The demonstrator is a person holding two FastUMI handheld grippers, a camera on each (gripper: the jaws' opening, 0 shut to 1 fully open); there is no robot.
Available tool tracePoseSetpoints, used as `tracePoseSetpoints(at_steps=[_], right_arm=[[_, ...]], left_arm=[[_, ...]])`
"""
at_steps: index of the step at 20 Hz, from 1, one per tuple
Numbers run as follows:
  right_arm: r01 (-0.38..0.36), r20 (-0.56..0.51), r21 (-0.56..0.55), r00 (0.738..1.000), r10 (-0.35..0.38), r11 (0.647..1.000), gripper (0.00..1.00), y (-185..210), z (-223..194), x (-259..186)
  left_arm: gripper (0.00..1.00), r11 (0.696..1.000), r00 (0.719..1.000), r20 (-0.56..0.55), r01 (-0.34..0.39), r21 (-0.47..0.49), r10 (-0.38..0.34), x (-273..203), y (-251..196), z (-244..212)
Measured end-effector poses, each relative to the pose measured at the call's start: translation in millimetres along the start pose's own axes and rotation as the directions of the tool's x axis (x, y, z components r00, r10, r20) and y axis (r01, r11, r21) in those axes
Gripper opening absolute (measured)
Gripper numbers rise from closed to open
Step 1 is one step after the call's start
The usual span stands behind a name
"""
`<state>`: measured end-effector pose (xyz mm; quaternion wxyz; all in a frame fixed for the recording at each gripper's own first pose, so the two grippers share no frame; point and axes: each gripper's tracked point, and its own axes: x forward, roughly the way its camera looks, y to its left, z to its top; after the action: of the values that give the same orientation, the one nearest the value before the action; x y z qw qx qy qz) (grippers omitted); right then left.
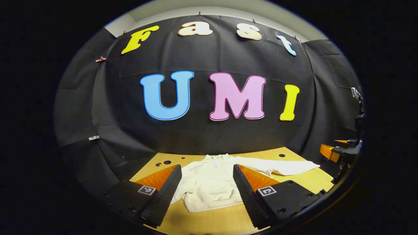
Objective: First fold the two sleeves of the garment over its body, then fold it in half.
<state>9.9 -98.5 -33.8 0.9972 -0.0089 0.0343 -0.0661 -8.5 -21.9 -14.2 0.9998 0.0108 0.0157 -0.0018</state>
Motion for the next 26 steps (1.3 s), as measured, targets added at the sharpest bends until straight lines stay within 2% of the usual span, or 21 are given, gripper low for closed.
tracePoseSetpoints(at_steps=[7,12,18,26], right_arm=[[0.054,-0.036,-0.013,0.998,-0.054,0.998,0.97,-40.9,-12.3,37.9],[0.123,-0.095,-0.021,0.988,-0.124,0.992,0.97,-79.0,-32.4,76.6],[0.201,-0.172,-0.058,0.963,-0.208,0.978,0.98,-124.8,-64.2,125.8],[0.229,-0.291,-0.066,0.927,-0.238,0.971,0.97,-166.6,-121.4,184.1]], left_arm=[[0.96,0.999,0.999,-0.012,-0.044,-0.008,0.044,-1.7,9.3,-6.2],[0.96,0.995,0.995,-0.031,-0.096,-0.016,0.096,9.1,25.0,-13.1],[0.96,0.994,0.992,-0.07,-0.108,-0.012,0.107,29.9,24.9,-18.1],[0.96,0.99,0.983,-0.12,-0.141,0.003,0.141,66.6,18.3,-23.3]])
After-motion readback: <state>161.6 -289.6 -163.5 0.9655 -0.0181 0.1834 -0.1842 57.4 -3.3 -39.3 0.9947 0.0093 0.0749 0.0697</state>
